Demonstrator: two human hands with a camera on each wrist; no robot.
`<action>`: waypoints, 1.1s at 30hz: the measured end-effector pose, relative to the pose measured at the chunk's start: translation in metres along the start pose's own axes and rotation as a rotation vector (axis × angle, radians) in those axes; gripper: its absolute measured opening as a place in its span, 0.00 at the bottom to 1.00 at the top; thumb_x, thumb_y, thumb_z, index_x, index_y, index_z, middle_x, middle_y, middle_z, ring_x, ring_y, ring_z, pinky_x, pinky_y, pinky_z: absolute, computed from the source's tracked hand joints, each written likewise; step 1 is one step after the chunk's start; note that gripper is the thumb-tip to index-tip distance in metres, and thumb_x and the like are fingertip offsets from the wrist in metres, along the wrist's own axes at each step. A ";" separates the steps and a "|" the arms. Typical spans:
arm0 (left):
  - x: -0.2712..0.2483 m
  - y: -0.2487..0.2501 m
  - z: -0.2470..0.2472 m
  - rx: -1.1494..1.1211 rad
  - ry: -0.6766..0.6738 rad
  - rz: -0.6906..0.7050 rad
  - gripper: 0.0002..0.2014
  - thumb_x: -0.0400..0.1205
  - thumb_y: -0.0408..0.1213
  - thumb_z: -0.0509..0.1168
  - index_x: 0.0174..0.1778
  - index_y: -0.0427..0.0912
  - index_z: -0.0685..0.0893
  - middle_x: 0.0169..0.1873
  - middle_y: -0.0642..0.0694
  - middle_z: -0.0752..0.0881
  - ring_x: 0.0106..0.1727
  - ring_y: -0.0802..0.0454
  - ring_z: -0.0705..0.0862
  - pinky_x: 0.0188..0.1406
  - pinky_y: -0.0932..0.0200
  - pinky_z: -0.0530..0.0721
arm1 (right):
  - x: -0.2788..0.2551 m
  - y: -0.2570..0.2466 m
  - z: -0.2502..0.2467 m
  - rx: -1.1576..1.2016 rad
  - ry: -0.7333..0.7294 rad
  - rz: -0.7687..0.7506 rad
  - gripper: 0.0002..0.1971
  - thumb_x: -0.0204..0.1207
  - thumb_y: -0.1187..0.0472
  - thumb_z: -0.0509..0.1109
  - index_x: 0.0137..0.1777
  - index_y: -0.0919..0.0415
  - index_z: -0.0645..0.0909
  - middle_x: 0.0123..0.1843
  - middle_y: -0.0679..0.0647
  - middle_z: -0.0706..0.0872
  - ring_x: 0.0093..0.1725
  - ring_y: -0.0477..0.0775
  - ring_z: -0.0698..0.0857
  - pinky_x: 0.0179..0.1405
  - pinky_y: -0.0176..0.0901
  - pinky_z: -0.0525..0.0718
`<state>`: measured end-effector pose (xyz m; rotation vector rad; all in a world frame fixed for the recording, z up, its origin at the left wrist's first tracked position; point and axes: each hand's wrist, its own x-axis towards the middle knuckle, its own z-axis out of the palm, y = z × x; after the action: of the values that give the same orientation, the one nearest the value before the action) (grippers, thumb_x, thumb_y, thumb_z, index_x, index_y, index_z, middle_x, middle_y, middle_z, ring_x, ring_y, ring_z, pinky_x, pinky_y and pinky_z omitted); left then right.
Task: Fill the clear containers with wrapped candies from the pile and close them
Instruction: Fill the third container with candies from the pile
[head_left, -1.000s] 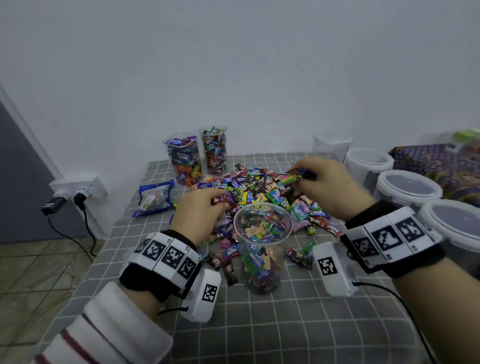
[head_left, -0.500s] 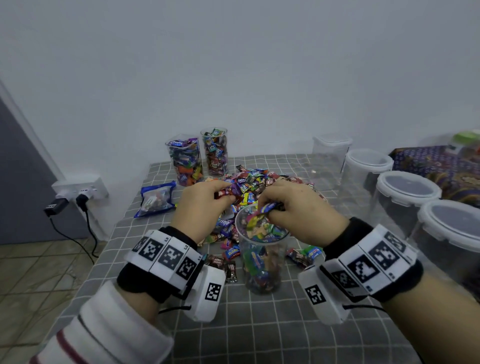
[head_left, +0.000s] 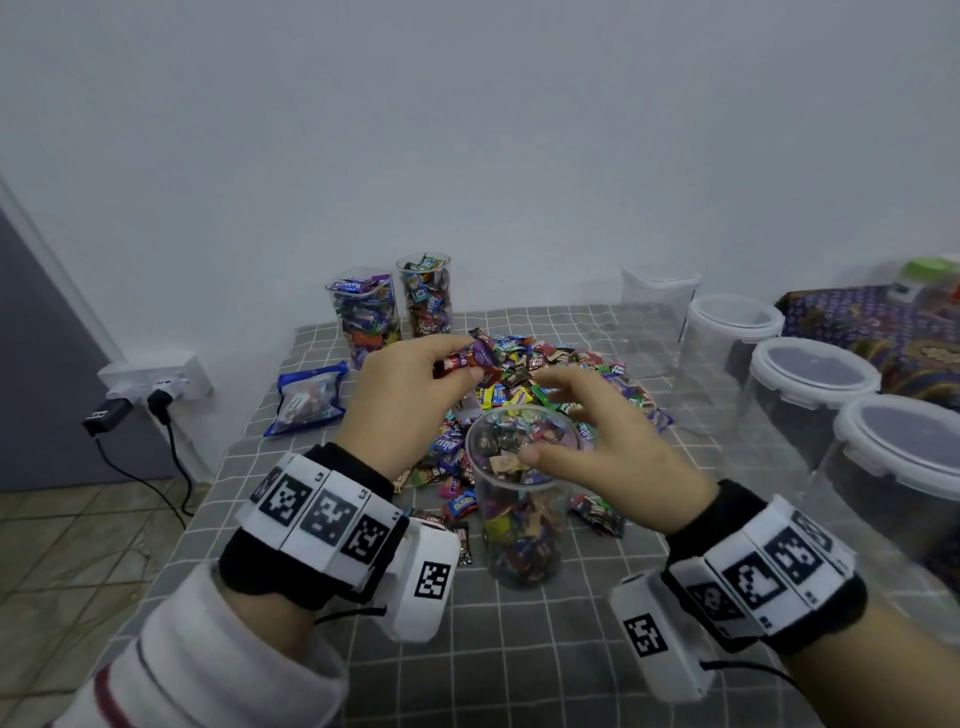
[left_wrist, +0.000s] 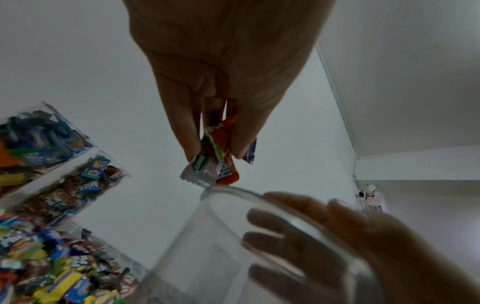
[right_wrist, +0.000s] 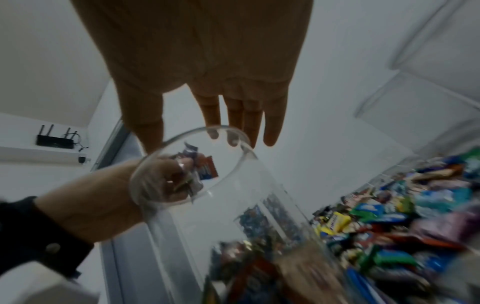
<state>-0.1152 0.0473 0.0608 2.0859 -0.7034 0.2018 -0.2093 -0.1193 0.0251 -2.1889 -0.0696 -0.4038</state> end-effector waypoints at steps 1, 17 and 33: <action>-0.001 0.002 0.000 -0.007 -0.005 0.010 0.09 0.79 0.38 0.70 0.54 0.49 0.89 0.36 0.64 0.85 0.35 0.73 0.81 0.35 0.82 0.72 | -0.002 0.005 0.003 0.079 -0.043 0.050 0.41 0.57 0.40 0.76 0.71 0.49 0.68 0.68 0.41 0.74 0.67 0.35 0.73 0.67 0.31 0.71; -0.015 0.022 0.021 0.236 -0.343 0.166 0.13 0.78 0.40 0.69 0.58 0.54 0.87 0.46 0.55 0.87 0.45 0.61 0.82 0.45 0.67 0.74 | -0.009 0.030 0.021 0.370 -0.073 0.124 0.49 0.50 0.41 0.85 0.71 0.50 0.67 0.67 0.47 0.80 0.68 0.47 0.79 0.70 0.57 0.76; -0.004 0.007 0.019 0.036 -0.061 0.149 0.07 0.80 0.40 0.67 0.50 0.54 0.88 0.39 0.59 0.82 0.38 0.56 0.81 0.46 0.53 0.81 | -0.011 0.042 0.011 0.408 -0.279 0.208 0.43 0.56 0.60 0.82 0.70 0.44 0.65 0.63 0.39 0.82 0.66 0.34 0.78 0.62 0.32 0.78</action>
<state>-0.1246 0.0300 0.0532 2.0826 -0.8985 0.2364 -0.2089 -0.1346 -0.0166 -1.8121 -0.0694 0.0355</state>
